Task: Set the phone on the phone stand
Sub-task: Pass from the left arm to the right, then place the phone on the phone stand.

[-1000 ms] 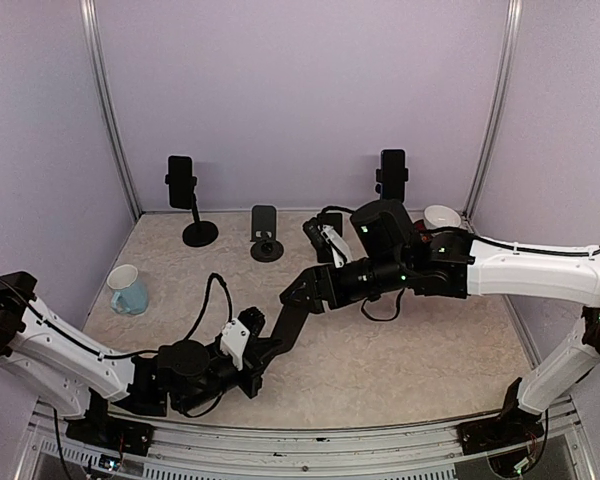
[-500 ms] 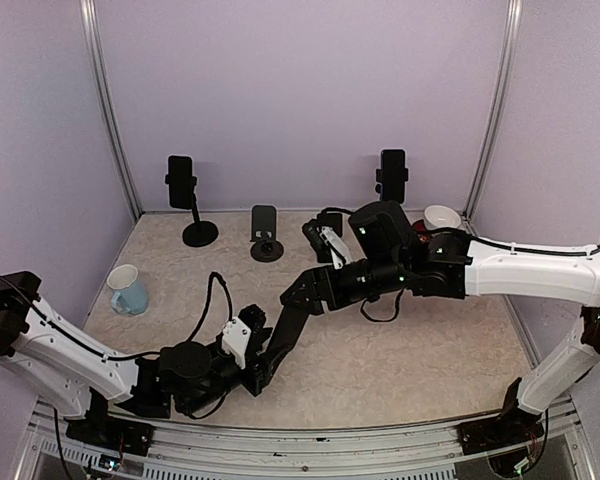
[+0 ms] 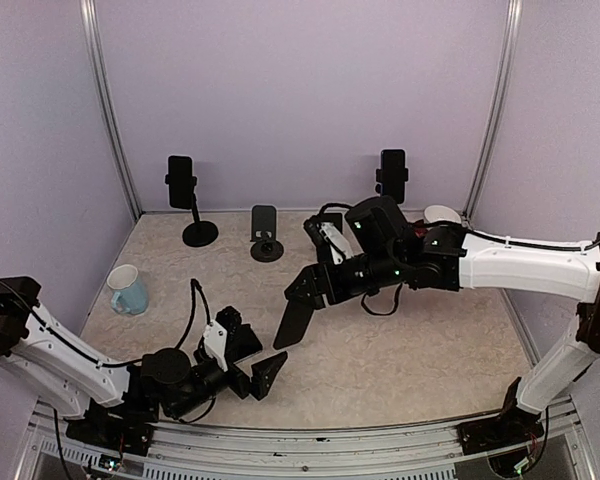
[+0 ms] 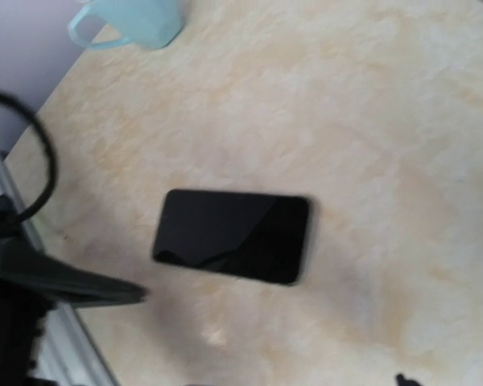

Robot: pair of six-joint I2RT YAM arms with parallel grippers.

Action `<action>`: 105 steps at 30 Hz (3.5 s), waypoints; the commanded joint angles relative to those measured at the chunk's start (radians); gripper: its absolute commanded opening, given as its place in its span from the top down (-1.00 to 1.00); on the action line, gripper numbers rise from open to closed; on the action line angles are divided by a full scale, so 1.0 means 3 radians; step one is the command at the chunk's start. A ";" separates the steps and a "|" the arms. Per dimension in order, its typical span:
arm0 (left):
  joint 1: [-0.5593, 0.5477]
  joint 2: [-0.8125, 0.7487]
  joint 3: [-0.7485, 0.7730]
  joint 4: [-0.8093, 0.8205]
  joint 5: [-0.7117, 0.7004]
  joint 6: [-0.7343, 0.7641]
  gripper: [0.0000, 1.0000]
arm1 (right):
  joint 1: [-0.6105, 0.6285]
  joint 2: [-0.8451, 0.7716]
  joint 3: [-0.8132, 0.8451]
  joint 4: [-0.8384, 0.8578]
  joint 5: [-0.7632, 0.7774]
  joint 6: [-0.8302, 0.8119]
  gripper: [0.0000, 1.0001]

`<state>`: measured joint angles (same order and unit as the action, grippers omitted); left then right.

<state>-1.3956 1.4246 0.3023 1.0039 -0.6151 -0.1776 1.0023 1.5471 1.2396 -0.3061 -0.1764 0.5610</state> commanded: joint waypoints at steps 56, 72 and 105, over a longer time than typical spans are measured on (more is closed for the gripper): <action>0.1738 -0.0759 0.0041 -0.0440 0.2038 0.0076 -0.98 | -0.1378 0.1836 0.2686 -0.0762 0.1110 -0.0921 0.38; 0.1763 -0.0804 0.0009 -0.0488 0.1894 0.0041 -0.98 | -0.1397 0.2273 0.3039 -0.0687 0.1203 -0.0768 0.37; 0.1789 -0.0758 0.0010 -0.0469 0.1852 0.0035 -0.97 | -0.1429 0.2417 0.3036 -0.0534 0.1111 -0.0586 0.32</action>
<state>-0.8688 1.1908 0.3092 0.8238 -0.0578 -0.1711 0.5800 2.2665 2.1143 -0.5179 0.1608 0.3672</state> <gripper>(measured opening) 0.987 0.733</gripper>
